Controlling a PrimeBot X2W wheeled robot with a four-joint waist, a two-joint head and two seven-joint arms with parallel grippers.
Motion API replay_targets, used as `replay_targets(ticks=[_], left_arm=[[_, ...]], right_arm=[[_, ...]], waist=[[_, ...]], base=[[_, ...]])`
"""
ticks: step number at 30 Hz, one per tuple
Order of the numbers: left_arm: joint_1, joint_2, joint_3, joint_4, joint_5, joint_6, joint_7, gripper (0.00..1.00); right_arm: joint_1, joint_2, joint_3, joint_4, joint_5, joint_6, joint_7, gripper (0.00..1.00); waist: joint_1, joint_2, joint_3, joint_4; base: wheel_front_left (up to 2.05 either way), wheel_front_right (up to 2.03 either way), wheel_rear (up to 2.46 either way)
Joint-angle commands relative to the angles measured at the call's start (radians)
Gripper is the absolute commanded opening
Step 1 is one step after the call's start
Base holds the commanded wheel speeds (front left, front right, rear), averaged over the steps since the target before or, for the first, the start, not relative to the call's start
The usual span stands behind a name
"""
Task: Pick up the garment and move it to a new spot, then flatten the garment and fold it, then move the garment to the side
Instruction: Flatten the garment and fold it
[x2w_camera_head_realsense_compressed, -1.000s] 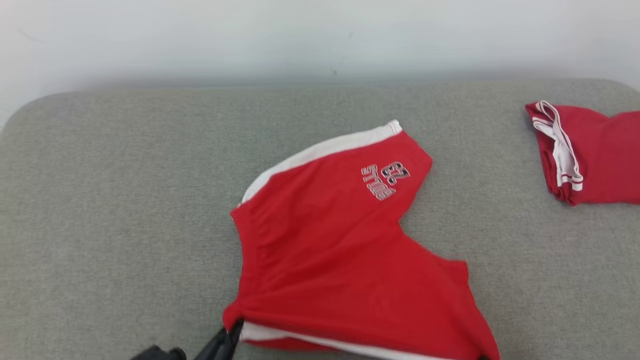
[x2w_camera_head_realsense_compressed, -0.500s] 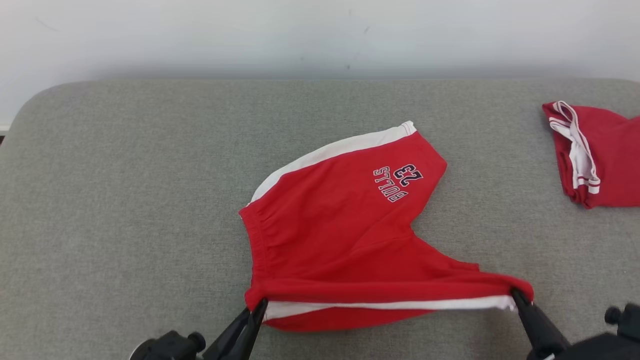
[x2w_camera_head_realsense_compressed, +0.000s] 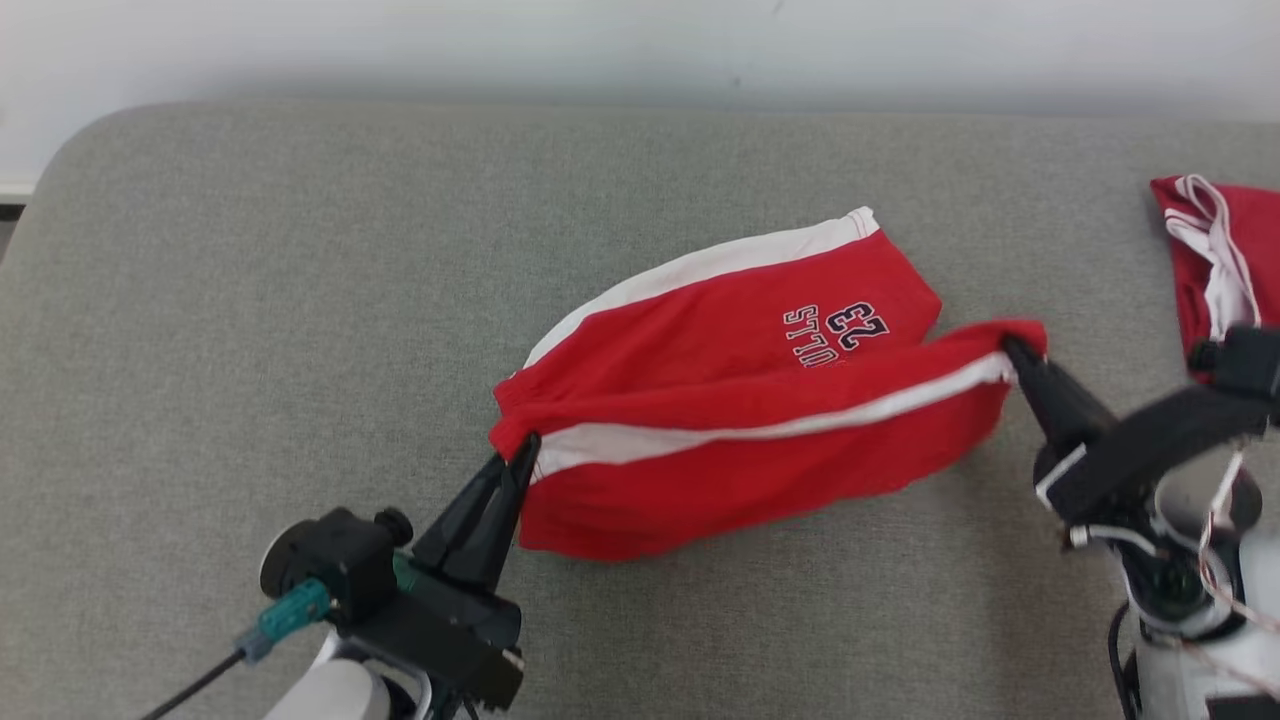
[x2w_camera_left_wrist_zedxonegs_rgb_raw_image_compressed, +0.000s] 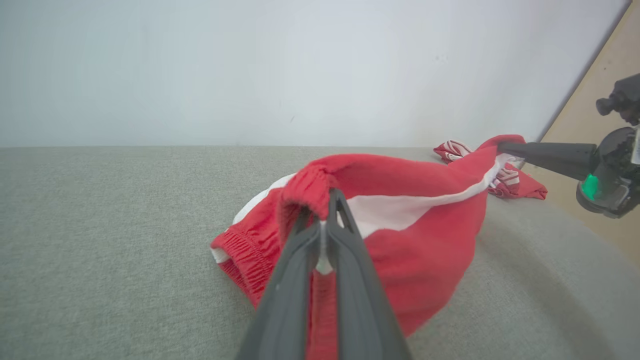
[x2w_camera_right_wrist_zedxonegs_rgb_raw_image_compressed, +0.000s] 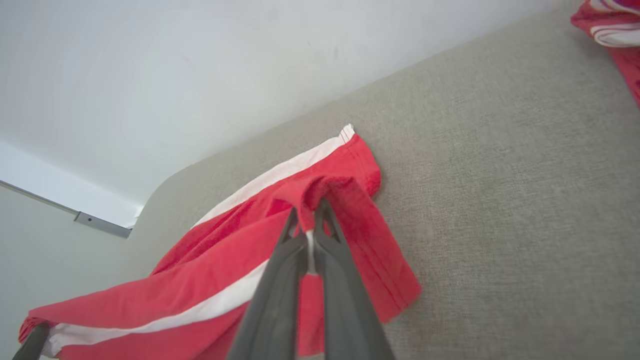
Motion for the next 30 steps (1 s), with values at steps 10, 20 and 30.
replay_targets(ticks=[10,20,30], left_arm=[[-0.149,-0.085,0.026,0.148,-0.021,-0.026,-0.003,0.00],[-0.265,-0.145,0.037,0.277,-0.003,-0.042,-0.003,0.00],[-0.320,-0.171,0.023,0.341,0.025,-0.041,-0.003,1.00]], right_arm=[[-0.321,-0.030,0.014,0.279,-0.088,-0.003,-0.015,0.00],[-0.567,-0.048,0.041,0.592,-0.205,-0.003,-0.119,0.00],[-0.669,-0.056,0.083,0.786,-0.230,-0.003,-0.255,1.00]], waist=[[-0.0001,-0.0001,0.093,0.054],[-0.0001,-0.0001,0.149,0.081],[-0.0001,-0.0001,0.163,0.089]], base=[[0.00,0.00,0.00],[0.00,0.00,0.00],[0.00,0.00,0.00]])
